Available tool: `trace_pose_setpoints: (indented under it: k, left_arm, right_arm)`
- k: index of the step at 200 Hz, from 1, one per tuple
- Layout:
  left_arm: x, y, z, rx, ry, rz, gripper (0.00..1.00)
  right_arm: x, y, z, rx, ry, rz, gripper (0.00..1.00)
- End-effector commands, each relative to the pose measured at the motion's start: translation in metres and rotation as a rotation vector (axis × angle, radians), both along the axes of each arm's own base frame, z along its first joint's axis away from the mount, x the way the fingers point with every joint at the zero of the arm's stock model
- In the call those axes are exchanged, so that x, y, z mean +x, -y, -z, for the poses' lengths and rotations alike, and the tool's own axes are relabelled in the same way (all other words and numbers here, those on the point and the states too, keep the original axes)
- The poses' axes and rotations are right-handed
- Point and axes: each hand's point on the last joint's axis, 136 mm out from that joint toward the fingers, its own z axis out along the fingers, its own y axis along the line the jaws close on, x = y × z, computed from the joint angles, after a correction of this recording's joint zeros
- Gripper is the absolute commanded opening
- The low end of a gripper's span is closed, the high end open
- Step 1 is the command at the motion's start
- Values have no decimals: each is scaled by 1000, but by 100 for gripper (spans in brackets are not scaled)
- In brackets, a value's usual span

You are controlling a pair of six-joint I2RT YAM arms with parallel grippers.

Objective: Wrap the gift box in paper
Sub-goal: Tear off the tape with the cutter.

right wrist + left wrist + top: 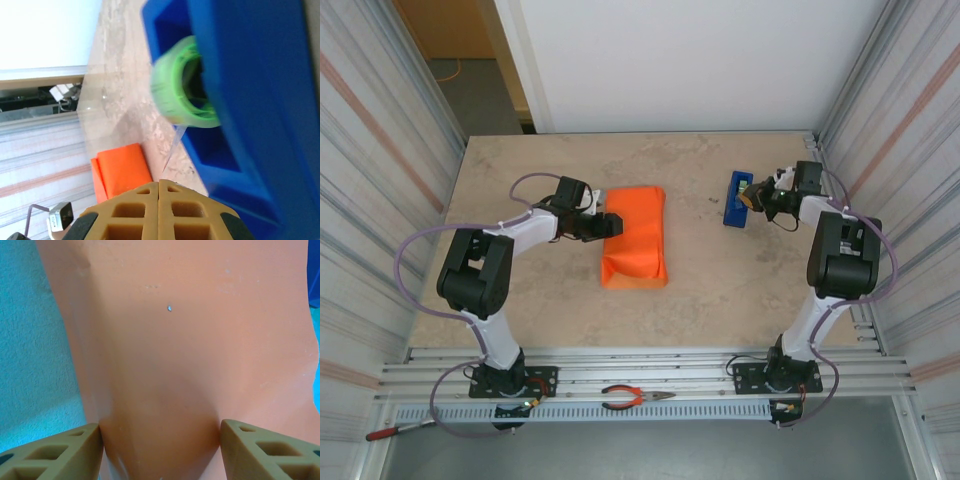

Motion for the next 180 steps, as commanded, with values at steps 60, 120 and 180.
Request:
trace_pose_setpoints:
  k: [60,120,180]
  left_arm:
    - [-31,-12,46,137,-130,24,62]
    - [-32,-12,46,139,-133,23,62]
    - [-31,-12,46,140,-130,25,62]
  right_arm:
    - [-29,-15,-19,25,-4,13,0]
    - [-50,-17,-12,11,-35,40,0]
    - [-65,-20,0,5,-63,50,0]
